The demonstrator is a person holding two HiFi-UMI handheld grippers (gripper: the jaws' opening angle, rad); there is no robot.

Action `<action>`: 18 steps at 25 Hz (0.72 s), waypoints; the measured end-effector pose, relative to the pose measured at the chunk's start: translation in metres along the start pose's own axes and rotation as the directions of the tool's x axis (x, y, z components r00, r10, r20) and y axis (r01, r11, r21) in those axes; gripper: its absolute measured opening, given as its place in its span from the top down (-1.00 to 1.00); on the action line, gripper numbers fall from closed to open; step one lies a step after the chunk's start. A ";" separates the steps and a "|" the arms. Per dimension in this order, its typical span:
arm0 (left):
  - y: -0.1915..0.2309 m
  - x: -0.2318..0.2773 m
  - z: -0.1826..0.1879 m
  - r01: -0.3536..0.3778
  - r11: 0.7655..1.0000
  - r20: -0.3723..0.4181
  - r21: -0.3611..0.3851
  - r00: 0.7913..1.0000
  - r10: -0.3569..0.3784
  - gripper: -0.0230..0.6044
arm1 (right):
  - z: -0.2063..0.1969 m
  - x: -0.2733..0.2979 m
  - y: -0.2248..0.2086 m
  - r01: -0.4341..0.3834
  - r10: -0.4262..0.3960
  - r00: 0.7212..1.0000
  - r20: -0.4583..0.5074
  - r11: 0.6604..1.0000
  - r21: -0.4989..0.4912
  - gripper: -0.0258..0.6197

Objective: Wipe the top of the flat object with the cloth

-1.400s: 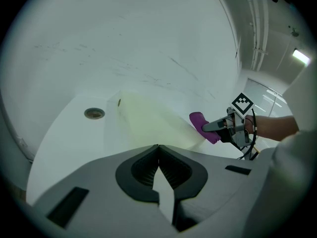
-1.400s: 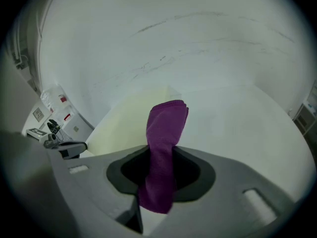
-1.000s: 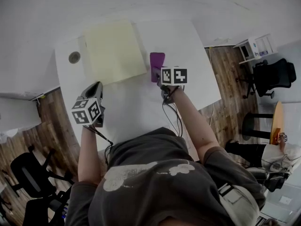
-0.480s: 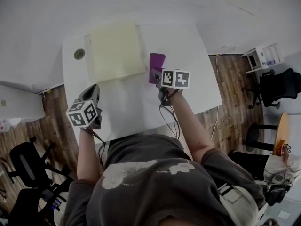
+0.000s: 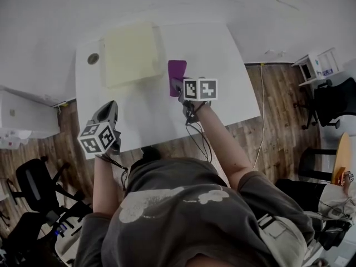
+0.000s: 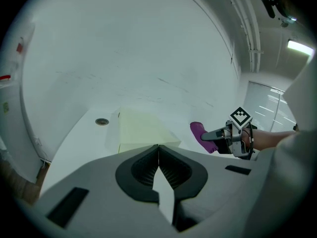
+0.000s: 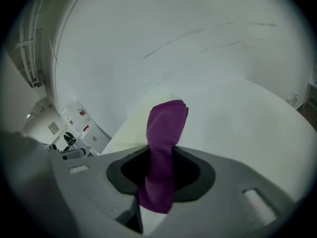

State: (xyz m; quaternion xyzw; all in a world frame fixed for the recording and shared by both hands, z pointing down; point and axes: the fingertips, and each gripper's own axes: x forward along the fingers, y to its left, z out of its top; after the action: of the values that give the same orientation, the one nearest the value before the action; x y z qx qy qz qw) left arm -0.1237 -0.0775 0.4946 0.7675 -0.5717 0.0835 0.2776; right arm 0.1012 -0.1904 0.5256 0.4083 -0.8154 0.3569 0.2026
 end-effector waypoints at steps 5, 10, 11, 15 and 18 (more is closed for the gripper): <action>-0.036 -0.019 -0.012 0.006 1.000 0.003 0.027 1.000 -0.006 0.94 | -0.010 -0.041 0.000 -0.036 0.035 0.999 -0.010 0.994 -0.106 0.55; -0.075 -0.033 -0.033 0.020 0.999 0.002 0.036 1.000 -0.020 0.94 | -0.033 -0.090 -0.014 -0.071 0.070 0.997 -0.013 0.994 -0.080 0.55; -0.085 -0.035 -0.038 0.024 0.999 0.001 0.037 1.000 -0.024 0.94 | -0.040 -0.100 -0.018 -0.073 0.072 0.997 -0.014 0.994 -0.080 0.55; -0.119 -0.043 -0.059 0.043 0.998 -0.017 0.036 0.999 -0.042 0.94 | -0.071 -0.130 -0.021 -0.123 0.123 0.992 -0.025 0.992 -0.021 0.55; -0.134 -0.050 -0.070 0.037 0.998 -0.025 0.046 0.999 -0.036 0.94 | -0.088 -0.140 -0.012 -0.158 0.157 0.987 -0.027 0.987 -0.025 0.55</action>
State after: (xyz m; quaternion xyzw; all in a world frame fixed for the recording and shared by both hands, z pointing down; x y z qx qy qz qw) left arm -0.0036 0.0263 0.4859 0.7831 -0.5521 0.1007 0.2680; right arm 0.1957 -0.0565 0.5017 0.3354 -0.8472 0.3658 0.1894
